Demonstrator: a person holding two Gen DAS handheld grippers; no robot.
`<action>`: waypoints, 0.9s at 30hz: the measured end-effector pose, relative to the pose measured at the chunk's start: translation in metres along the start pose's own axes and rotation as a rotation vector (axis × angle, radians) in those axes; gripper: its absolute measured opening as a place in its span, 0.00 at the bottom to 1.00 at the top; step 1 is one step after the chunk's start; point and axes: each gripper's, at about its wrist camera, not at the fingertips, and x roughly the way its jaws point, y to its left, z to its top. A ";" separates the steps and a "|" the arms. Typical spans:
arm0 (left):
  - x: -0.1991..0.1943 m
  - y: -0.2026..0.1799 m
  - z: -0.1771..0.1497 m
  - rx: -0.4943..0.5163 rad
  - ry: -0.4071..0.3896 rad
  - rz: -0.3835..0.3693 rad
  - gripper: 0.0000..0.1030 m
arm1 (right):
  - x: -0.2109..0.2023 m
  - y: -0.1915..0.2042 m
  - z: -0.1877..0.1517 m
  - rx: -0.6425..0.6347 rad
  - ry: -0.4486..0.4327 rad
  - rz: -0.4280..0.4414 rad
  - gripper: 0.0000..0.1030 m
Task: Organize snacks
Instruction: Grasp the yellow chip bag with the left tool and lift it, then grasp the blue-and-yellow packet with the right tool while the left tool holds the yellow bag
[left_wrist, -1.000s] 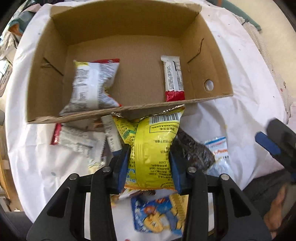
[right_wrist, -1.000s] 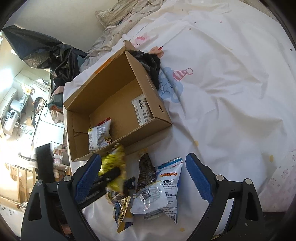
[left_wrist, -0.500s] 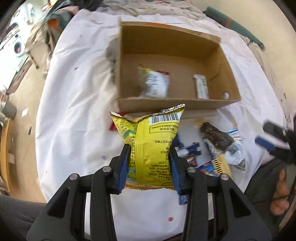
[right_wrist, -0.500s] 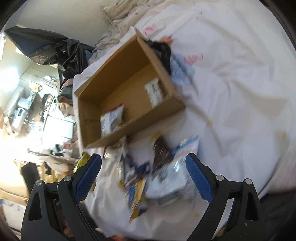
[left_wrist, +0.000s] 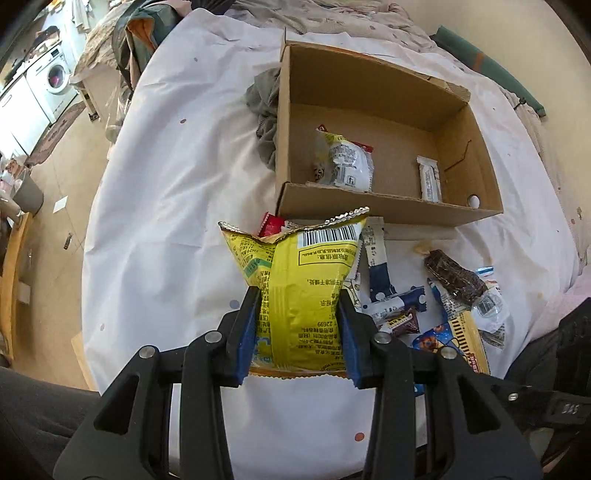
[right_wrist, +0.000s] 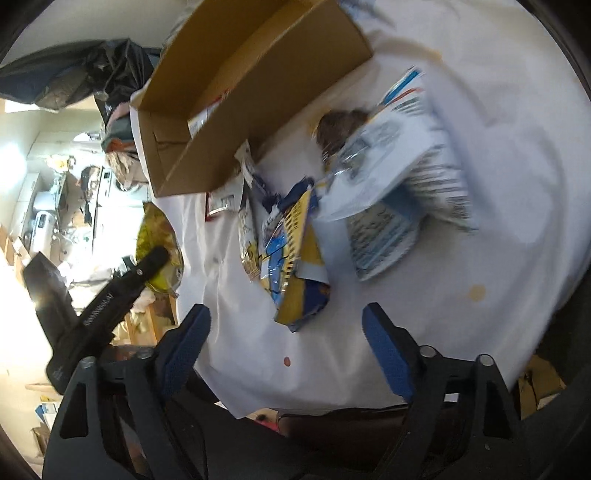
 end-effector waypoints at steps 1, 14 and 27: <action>0.000 0.000 0.000 -0.002 -0.002 0.006 0.35 | 0.003 0.001 0.001 0.000 0.004 -0.013 0.80; 0.002 0.005 -0.001 -0.015 0.005 0.025 0.35 | 0.030 0.013 0.000 -0.099 0.040 -0.117 0.35; -0.028 0.001 0.022 -0.017 -0.094 -0.012 0.35 | -0.076 0.053 0.024 -0.246 -0.128 0.141 0.33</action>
